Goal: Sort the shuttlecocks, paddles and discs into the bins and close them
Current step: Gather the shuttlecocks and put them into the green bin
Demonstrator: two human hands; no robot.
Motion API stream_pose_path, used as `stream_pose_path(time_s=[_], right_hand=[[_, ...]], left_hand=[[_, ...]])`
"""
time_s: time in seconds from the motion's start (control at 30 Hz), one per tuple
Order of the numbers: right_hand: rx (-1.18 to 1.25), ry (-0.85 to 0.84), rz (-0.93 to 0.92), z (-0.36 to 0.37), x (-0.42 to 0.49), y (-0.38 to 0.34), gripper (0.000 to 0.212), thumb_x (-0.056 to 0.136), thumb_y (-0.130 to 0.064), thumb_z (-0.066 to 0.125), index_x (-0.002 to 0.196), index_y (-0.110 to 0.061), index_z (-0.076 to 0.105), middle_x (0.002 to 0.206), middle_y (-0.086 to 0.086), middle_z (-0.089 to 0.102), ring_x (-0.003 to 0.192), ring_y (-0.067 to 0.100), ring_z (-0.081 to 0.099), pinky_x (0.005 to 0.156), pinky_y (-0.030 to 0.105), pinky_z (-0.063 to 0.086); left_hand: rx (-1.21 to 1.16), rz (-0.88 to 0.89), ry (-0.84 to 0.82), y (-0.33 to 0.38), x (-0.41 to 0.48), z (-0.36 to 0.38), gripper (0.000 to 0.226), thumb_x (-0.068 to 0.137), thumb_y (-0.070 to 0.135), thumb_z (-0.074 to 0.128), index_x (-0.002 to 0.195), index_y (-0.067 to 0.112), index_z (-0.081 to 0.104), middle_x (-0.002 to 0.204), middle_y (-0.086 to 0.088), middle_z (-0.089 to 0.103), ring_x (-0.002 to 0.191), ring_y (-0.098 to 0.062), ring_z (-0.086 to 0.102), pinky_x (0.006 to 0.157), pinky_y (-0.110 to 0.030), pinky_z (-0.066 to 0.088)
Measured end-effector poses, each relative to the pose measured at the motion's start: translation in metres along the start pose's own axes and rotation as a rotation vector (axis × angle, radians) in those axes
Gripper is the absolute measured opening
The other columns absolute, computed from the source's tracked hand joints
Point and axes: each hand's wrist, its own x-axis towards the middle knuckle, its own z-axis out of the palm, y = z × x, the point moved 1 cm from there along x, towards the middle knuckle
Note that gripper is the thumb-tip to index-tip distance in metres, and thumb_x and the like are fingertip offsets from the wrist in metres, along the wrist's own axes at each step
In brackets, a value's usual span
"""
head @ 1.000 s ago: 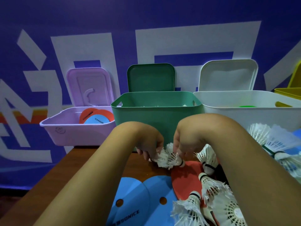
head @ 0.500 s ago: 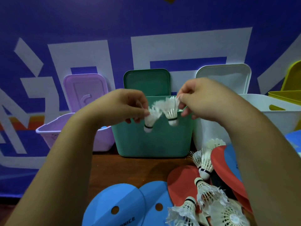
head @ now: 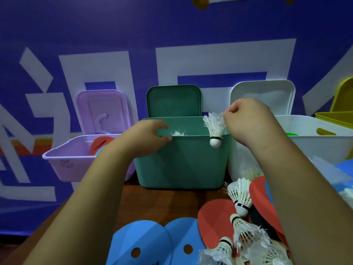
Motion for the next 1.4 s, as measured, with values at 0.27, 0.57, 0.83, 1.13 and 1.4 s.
stream_pose_path(time_s=[0.27, 0.57, 0.83, 1.13, 1.4], right_hand=[[0.222, 0.064, 0.029, 0.007, 0.008, 0.009, 0.023, 0.082, -0.016, 0.056, 0.077, -0.018, 0.078, 0.072, 0.002, 0.077, 0.074, 0.026, 0.076, 0.077, 0.049, 0.065], [-0.051, -0.263, -0.040, 0.013, -0.002, 0.002, 0.045, 0.101, -0.010, 0.048, 0.137, -0.027, 0.068, 0.144, 0.000, 0.064, 0.126, 0.026, 0.061, 0.094, 0.028, 0.044], [-0.116, -0.377, -0.144, -0.001, -0.004, -0.001, 0.036, 0.101, -0.011, 0.052, 0.110, -0.031, 0.079, 0.116, -0.010, 0.077, 0.109, 0.017, 0.069, 0.099, 0.034, 0.054], [-0.353, -0.680, -0.374, 0.011, -0.050, -0.026, 0.028, 0.102, -0.019, 0.060, 0.121, -0.034, 0.075, 0.106, -0.017, 0.078, 0.098, 0.005, 0.071, 0.090, 0.027, 0.055], [-0.391, -0.725, -0.445, 0.017, -0.140, 0.000, 0.027, 0.102, -0.030, 0.057, 0.122, -0.037, 0.073, 0.118, -0.013, 0.072, 0.109, 0.013, 0.066, 0.093, 0.032, 0.053]], left_hand=[[0.069, 0.081, -0.059, 0.000, 0.002, 0.001, 0.026, 0.100, 0.045, 0.063, 0.118, 0.029, 0.073, 0.108, 0.009, 0.071, 0.097, -0.013, 0.064, 0.088, -0.034, 0.054], [0.023, 0.112, -0.004, 0.005, 0.000, 0.001, 0.040, 0.099, 0.047, 0.064, 0.134, 0.029, 0.065, 0.132, 0.009, 0.066, 0.116, -0.014, 0.062, 0.098, -0.031, 0.050], [0.009, 0.223, 0.028, 0.027, -0.013, -0.006, 0.033, 0.100, 0.047, 0.063, 0.130, 0.036, 0.066, 0.132, 0.012, 0.063, 0.123, -0.008, 0.057, 0.101, -0.032, 0.047], [0.051, 0.181, -0.173, 0.018, -0.066, -0.013, 0.024, 0.098, 0.048, 0.066, 0.116, 0.035, 0.074, 0.102, 0.021, 0.072, 0.092, 0.007, 0.064, 0.090, -0.025, 0.054], [-0.211, 0.191, -0.379, -0.014, -0.159, 0.058, 0.019, 0.098, 0.042, 0.069, 0.116, 0.037, 0.072, 0.108, 0.021, 0.074, 0.099, 0.003, 0.069, 0.087, -0.028, 0.057]])
